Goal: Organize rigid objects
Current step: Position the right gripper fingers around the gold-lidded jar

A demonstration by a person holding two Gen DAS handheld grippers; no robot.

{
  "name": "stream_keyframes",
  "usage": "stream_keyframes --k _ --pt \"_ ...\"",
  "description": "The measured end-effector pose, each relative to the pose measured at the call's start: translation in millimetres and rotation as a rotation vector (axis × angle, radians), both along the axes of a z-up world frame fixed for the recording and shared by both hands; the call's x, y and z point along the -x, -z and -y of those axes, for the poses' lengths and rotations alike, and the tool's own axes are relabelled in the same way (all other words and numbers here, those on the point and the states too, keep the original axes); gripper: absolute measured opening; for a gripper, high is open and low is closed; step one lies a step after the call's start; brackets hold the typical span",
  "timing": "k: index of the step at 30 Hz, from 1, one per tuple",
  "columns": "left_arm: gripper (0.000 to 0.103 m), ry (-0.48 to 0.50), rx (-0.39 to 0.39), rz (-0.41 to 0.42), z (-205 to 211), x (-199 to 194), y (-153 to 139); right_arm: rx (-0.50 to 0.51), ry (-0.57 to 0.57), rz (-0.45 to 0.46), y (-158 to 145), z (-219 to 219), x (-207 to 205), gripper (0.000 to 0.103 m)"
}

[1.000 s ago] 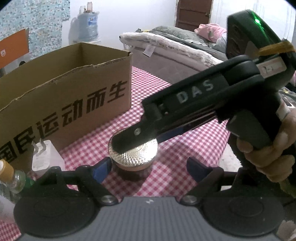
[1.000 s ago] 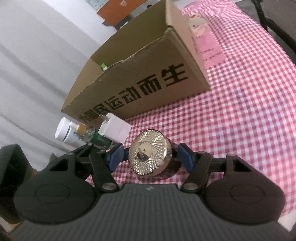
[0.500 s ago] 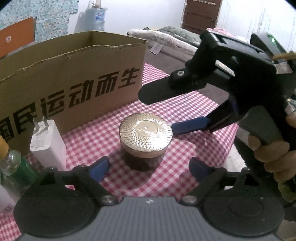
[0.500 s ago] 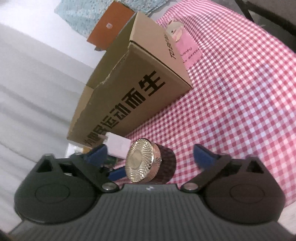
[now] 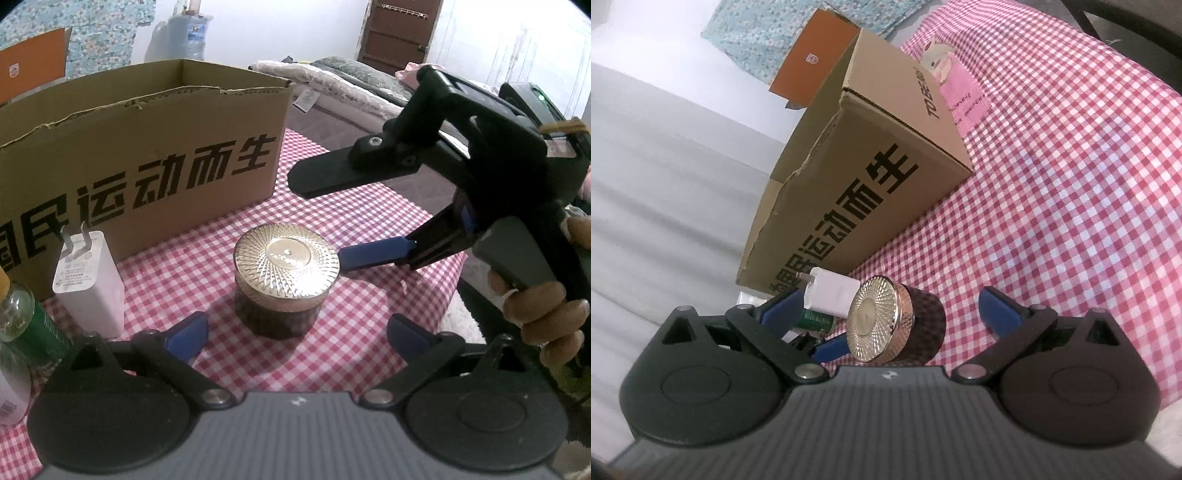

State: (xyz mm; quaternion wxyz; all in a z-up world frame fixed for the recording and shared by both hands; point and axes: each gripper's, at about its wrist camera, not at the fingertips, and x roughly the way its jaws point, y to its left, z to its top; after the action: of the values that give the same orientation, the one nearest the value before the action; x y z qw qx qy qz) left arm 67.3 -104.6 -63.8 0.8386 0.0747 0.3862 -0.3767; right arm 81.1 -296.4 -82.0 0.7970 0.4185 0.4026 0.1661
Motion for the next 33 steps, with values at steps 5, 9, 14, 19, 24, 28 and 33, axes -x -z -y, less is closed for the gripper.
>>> stream_keyframes --k 5,9,14,19,24,28,33 --pt "0.103 -0.007 0.021 -0.008 -2.6 -0.7 0.6 -0.006 0.008 0.0 1.3 1.2 0.6 0.102" --pt "0.103 -0.008 0.024 -0.006 -2.9 -0.3 0.2 -0.003 0.002 0.0 2.6 2.3 1.2 0.102" --pt "0.103 -0.001 -0.009 0.01 2.2 2.3 0.4 -0.004 0.006 -0.008 2.2 1.6 0.5 0.102" --pt "0.103 0.011 -0.027 0.015 5.4 2.8 1.3 0.011 -0.01 0.0 2.0 1.3 -0.1 0.102" --pt "0.103 0.006 -0.02 0.008 4.7 1.7 1.3 0.061 -0.037 0.007 -1.7 -3.5 -0.8 0.102" --pt "0.103 0.01 -0.015 0.008 4.5 1.5 1.4 0.068 -0.04 0.003 -1.8 -3.6 -1.1 0.102" --pt "0.103 0.009 0.01 0.001 -0.1 0.7 0.9 0.059 -0.037 0.006 -0.7 -0.8 -0.1 0.102"
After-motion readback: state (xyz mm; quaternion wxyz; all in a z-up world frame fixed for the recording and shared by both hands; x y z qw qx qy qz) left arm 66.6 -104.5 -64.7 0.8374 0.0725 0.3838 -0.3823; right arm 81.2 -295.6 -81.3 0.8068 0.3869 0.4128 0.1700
